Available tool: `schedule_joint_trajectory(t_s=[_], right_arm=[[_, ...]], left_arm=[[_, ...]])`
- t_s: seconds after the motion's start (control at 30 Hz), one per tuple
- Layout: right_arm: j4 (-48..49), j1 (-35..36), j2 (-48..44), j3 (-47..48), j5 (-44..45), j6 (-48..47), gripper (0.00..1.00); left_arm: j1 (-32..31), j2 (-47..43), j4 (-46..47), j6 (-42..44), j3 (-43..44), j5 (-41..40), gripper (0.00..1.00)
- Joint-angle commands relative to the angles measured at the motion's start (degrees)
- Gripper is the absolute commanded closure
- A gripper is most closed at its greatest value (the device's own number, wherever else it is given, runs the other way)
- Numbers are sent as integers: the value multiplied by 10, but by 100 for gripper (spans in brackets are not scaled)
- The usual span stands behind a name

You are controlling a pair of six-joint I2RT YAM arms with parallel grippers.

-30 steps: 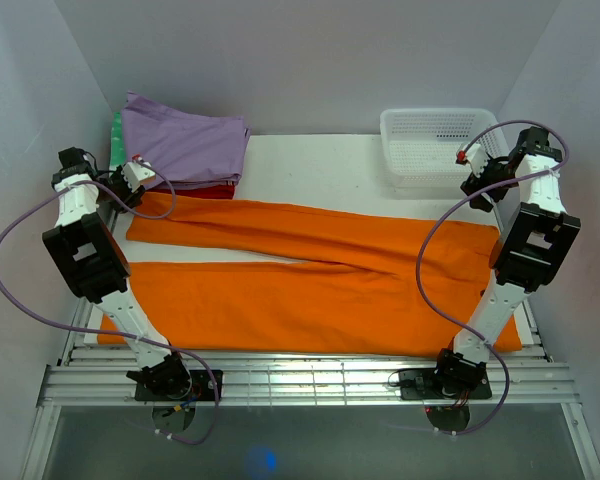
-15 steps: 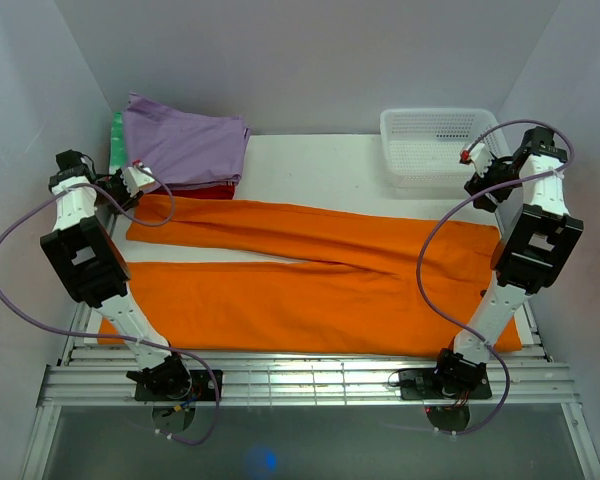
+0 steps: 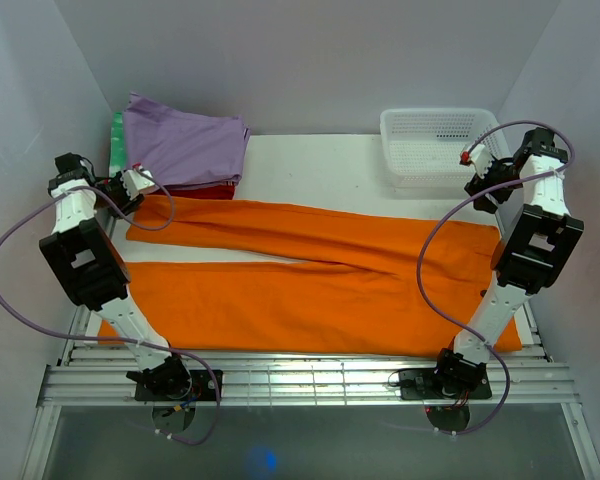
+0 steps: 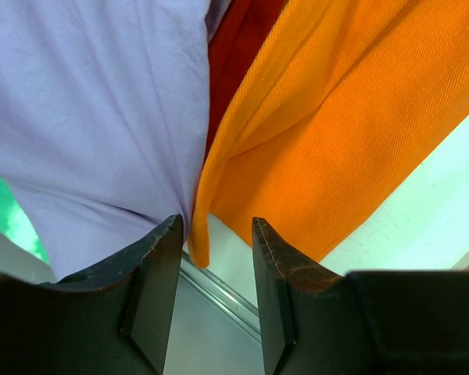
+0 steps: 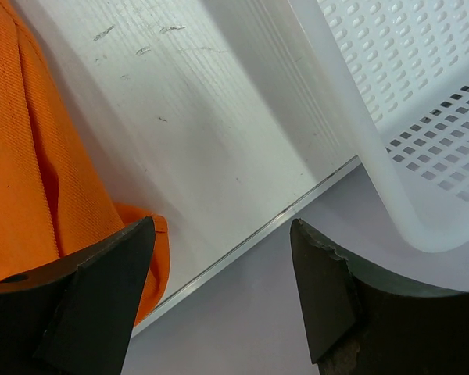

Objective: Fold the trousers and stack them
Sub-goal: Fold the trousers

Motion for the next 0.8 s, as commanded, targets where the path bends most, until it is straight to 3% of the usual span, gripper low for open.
schedule_joint_trajectory(t_s=[0.0,0.37,0.77], right_arm=[[-9,-3,-35,-4,-14,-5,24],[-11,-6,-41,-6,-19,-5,24],[-16,-8,-48,-20,-17,-22,24]], left_arm=[[10,-58,-15,-9,-12,23,49],[18,-82,-17,5,-37,30,49],[15,-36,-8,-8,-5,25,47]])
